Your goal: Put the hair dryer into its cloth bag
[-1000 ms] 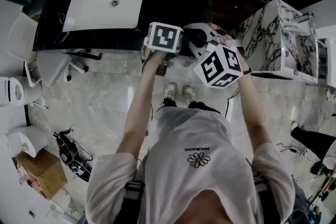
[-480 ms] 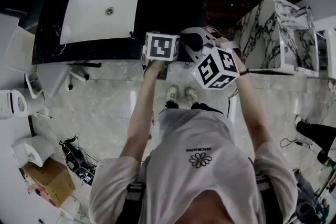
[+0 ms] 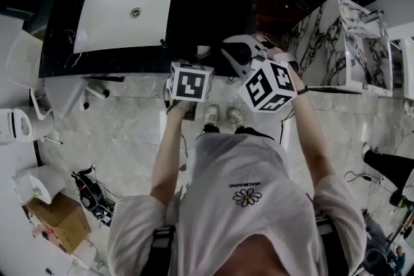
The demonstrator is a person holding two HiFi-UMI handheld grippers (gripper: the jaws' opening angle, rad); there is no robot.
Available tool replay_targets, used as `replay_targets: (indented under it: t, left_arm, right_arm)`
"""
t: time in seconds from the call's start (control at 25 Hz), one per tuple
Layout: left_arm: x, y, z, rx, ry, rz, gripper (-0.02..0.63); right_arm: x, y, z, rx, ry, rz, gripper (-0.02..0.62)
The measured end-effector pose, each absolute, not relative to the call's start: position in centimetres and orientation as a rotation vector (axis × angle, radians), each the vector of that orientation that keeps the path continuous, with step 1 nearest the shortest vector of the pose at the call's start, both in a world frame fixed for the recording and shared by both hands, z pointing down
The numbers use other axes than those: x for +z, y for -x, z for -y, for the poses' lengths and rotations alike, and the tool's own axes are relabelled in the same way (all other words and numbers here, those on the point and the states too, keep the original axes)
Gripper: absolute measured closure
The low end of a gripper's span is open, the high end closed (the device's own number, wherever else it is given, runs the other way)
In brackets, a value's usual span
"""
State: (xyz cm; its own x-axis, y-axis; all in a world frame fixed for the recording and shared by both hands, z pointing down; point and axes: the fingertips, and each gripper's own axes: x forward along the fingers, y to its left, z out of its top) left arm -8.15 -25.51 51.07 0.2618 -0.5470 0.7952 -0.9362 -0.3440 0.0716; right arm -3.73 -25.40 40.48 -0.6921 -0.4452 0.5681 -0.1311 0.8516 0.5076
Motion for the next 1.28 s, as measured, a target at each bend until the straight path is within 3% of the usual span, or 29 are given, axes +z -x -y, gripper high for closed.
replay_targets:
  t: [1.28]
  left_arm:
    - [50.3,5.3,32.4,0.795,-2.082,1.416,0.434]
  right_arm:
    - [41.2,3.8,26.4,-0.506,-0.403,2.299,0.575]
